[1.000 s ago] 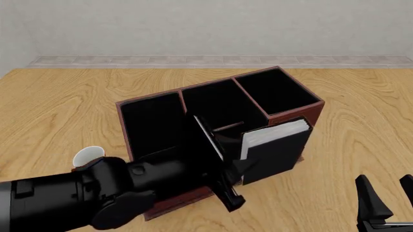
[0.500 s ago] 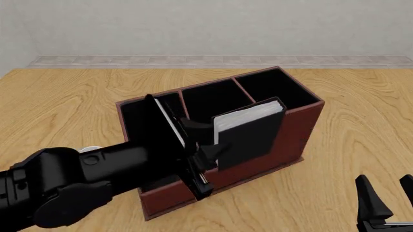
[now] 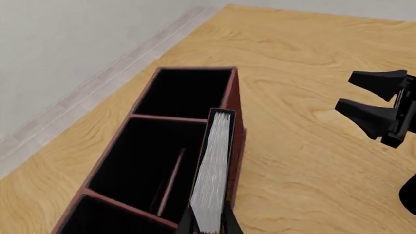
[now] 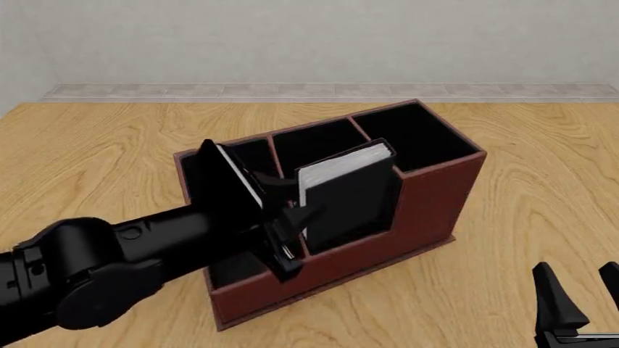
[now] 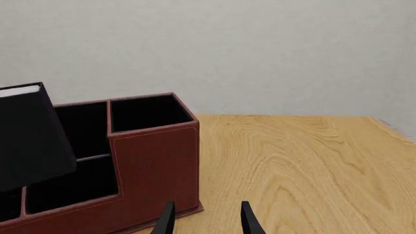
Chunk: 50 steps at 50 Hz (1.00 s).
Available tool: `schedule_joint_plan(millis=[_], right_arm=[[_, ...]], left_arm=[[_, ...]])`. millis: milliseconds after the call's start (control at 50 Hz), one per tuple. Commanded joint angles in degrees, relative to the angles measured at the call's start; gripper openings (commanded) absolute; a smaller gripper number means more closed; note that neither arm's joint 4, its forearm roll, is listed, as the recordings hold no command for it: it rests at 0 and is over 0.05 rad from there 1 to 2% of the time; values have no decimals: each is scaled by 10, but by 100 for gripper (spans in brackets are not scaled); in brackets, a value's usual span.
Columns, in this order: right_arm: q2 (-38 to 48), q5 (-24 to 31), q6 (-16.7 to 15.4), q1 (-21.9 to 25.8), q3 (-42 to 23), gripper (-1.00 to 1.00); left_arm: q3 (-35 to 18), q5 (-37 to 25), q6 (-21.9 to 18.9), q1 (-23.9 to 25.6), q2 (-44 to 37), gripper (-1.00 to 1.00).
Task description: Pick up the book and place it in the back compartment of the caddy.
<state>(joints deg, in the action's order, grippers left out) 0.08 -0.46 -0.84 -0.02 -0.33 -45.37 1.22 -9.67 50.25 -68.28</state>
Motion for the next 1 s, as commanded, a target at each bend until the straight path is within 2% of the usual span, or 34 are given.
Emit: schedule_joint_plan(millis=[20,1000], right_arm=[[0,0,0,0,0,100],[0,0,0,0,0,100]], left_arm=[[-9,19,-8,-11,-26,-100],[-2,89,7,-32,-118,-100]])
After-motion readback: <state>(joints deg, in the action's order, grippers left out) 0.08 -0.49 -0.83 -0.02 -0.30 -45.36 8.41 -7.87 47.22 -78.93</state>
